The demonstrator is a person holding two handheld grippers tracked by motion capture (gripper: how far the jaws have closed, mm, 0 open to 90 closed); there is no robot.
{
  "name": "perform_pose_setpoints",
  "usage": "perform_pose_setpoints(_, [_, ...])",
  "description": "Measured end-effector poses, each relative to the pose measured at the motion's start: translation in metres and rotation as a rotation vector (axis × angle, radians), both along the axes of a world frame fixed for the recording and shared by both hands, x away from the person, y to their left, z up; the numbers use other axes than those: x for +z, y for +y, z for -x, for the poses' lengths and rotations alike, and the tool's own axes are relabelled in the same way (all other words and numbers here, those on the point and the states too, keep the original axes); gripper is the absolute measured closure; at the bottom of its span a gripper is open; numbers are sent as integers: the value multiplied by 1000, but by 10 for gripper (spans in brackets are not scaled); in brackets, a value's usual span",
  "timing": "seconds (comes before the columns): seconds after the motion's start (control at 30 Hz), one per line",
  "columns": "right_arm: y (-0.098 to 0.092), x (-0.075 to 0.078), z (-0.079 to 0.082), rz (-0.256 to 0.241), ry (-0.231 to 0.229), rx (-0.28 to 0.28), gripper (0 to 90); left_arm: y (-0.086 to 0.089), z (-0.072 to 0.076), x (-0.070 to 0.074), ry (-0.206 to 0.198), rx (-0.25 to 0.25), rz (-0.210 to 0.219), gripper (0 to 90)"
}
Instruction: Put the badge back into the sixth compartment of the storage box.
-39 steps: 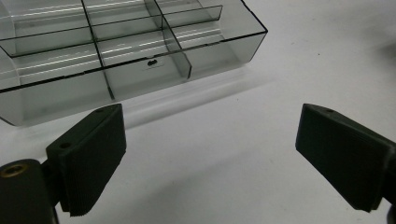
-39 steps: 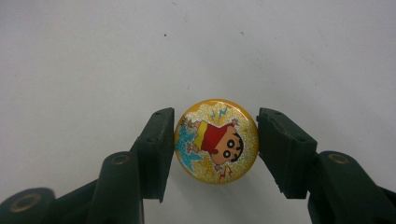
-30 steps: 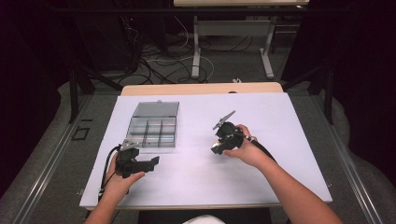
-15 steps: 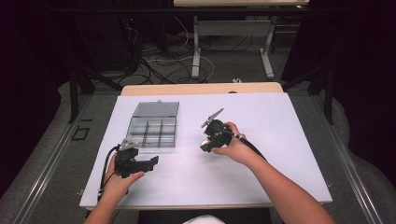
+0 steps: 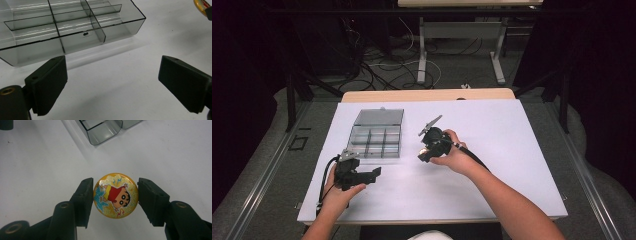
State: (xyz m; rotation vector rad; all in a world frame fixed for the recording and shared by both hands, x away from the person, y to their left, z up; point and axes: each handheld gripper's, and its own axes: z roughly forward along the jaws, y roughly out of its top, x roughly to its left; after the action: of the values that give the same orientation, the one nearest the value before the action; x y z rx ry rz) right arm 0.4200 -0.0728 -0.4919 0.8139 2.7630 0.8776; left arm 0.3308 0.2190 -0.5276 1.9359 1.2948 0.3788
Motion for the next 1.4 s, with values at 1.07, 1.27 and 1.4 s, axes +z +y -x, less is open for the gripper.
perform_pose_setpoints(1.07, [42,2,-4,-55,-30,23,469,5,0,0,-8,18,2,88])
perform_pose_setpoints(1.27, [51,-1,-5,-64,-40,31,469,7,1,0,-15,26,9,88])
perform_pose_setpoints(1.4, [56,-3,-6,-73,-39,28,469,9,1,1,-17,21,0,88])
